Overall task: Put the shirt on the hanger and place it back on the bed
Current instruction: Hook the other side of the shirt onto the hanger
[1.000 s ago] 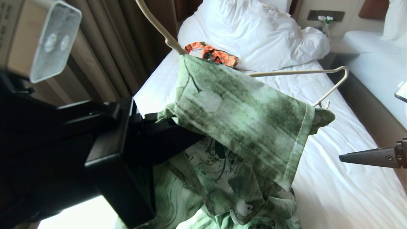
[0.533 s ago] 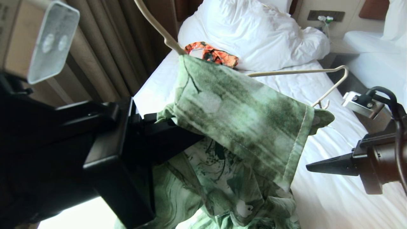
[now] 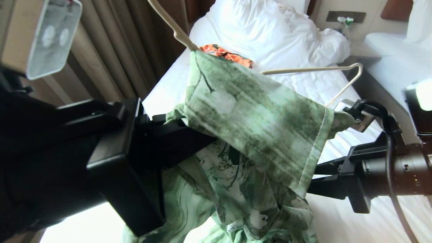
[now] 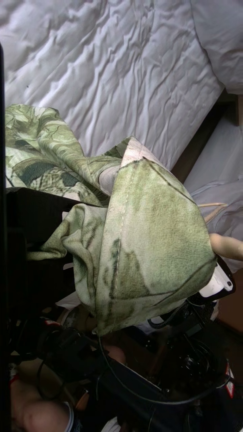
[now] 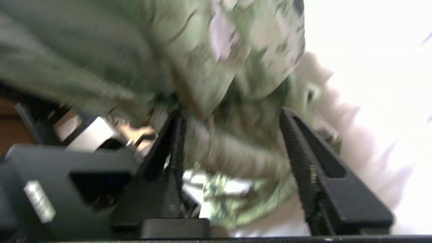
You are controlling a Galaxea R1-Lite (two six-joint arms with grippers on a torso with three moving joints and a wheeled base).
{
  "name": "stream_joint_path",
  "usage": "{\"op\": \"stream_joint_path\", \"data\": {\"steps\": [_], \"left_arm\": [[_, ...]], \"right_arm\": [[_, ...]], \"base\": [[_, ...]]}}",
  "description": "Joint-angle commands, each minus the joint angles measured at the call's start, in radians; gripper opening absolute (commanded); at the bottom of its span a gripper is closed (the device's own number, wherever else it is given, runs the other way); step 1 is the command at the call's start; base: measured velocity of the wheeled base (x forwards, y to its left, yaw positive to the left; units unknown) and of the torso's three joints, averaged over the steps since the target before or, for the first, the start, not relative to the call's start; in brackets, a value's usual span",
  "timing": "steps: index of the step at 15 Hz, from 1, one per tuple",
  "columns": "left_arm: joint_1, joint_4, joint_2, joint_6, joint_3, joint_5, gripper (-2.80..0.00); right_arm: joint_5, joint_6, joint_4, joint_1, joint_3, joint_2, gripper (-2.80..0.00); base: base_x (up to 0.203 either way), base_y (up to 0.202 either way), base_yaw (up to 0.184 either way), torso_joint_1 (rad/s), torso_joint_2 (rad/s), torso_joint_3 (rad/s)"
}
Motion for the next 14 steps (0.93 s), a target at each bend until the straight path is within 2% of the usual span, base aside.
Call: {"op": "stream_joint_path", "data": {"steps": [1,4,8,9,14], "left_arm": [[0.000,0.000,0.000,0.001,-0.009,0.000,-2.80],[0.000,0.003,0.002,0.003,-0.025,0.002,-2.80],[0.000,0.003,-0.001,0.003,-0.030,0.002,-2.80],[0.000,0.003,-0.003,0.003,-0.030,0.002,-2.80],[0.000,0.003,0.001,0.003,-0.027,0.000,-2.80]], "right_arm": [[-0.023,0.005,-0.061,0.020,0.017,0.045,0.00],[-0.030,0.034,-0.085,0.073,0.022,0.058,0.00],[-0.037,0.054,-0.146,0.096,0.020,0.084,0.00],[-0.037,0.055,-0.153,0.097,0.020,0.094,-2.80],[-0.039,0.089,-0.244,0.099,0.024,0.114,-2.80]], "base": [[0.000,0.000,0.000,0.000,0.00,0.000],[0.000,0.000,0.000,0.000,0.00,0.000],[0.000,0.000,0.000,0.000,0.00,0.000],[0.000,0.000,0.000,0.000,0.00,0.000],[0.000,0.000,0.000,0.000,0.00,0.000]]}}
